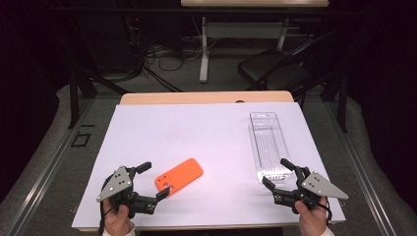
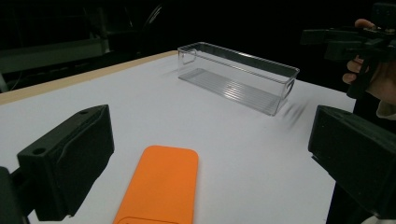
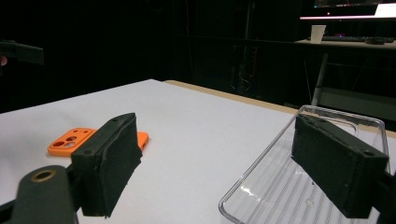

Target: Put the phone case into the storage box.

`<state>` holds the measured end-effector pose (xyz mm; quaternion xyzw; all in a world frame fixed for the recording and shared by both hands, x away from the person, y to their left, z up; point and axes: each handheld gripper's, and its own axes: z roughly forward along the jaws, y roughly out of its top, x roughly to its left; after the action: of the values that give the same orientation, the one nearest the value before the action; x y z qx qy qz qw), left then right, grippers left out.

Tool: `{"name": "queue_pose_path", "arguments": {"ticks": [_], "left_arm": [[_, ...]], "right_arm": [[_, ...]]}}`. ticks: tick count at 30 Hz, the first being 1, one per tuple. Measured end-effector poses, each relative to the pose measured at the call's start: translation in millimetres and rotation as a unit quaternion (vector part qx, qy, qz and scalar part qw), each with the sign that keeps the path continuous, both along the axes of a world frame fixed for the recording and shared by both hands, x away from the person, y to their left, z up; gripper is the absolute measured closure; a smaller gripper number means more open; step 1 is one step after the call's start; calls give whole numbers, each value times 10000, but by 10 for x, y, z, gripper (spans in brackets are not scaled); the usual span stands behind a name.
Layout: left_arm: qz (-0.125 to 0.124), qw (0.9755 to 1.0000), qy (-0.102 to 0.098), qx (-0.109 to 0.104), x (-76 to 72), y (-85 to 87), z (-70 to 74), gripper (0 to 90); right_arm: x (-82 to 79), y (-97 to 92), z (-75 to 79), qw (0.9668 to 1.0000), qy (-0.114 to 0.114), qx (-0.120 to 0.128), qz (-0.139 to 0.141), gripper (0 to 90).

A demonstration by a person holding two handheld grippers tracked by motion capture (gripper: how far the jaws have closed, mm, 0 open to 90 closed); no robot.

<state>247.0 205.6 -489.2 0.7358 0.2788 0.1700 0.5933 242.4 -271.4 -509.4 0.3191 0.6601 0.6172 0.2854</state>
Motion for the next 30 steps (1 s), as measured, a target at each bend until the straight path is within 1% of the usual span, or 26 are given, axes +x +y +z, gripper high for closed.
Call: {"name": "queue_pose_path", "arguments": {"ticks": [1, 3, 4, 5, 6, 8, 11, 14, 15, 17, 18, 19, 20, 21, 22, 24, 26, 27, 28, 30], "left_arm": [[-9, 10000, 8, 24, 9, -4, 5, 4], [-12, 10000, 33, -14, 38, -21, 6, 4], [14, 10000, 51, 2, 58, -25, 6, 4], [25, 10000, 78, -34, 69, -31, 1, 5], [36, 9999, 148, -18, 83, -32, -1, 4], [88, 9997, 247, -27, 95, -37, -7, 5], [75, 9994, 307, -142, 103, -42, 6, 5], [-1, 9992, 384, -122, 92, -44, 5, 6], [-1, 9992, 384, -122, 92, -44, 5, 6], [28, 9987, 491, -96, 92, -46, 18, 6], [43, 9986, 522, -109, 100, -43, 24, 6], [122, 9983, 557, -134, 111, -45, 28, 6], [217, 9979, 606, -124, 125, -48, 31, 6], [350, 9967, 717, -113, 151, -52, 34, 6], [436, 9950, 887, -171, 188, -51, 33, 6], [473, 9928, 1077, -236, 246, -45, 37, 6], [522, 9919, 1140, -199, 289, -48, 44, 6], [522, 9919, 1140, -199, 289, -48, 44, 6], [539, 9910, 1214, -154, 335, -47, 49, 6], [560, 9900, 1295, -62, 370, -47, 61, 6]], "right_arm": [[2, -4, -9, 10000, 34, -5, 17, 146], [5, -9, -29, 10000, 69, -30, 37, 145], [2, -7, -36, 9999, 134, -24, 22, 145], [3, -6, -37, 9999, 158, -30, -15, 145], [4, -6, -36, 9999, 148, -38, -39, 145], [7, -1, -25, 9999, 55, -92, -120, 145], [4, 20, -17, 9995, 29, -164, -253, 145], [15, 42, -18, 9993, 23, -240, -277, 145], [15, 42, -18, 9993, 23, -240, -277, 145], [22, 65, -20, 9995, 37, -219, -241, 145], [24, 67, -26, 9994, 97, -270, -185, 145], [33, 72, -35, 9994, 149, -282, -138, 145], [41, 79, -40, 9992, 261, -296, -93, 146], [50, 84, -41, 9990, 316, -321, -86, 146], [50, 92, -37, 9987, 379, -327, -122, 146], [53, 103, -24, 9985, 358, -370, -158, 146], [51, 104, -8, 9986, 341, -370, -171, 146], [51, 104, -8, 9986, 341, -370, -171, 146], [66, 105, -1, 9986, 319, -386, -184, 146], [80, 109, -8, 9985, 363, -355, -208, 146]]}}
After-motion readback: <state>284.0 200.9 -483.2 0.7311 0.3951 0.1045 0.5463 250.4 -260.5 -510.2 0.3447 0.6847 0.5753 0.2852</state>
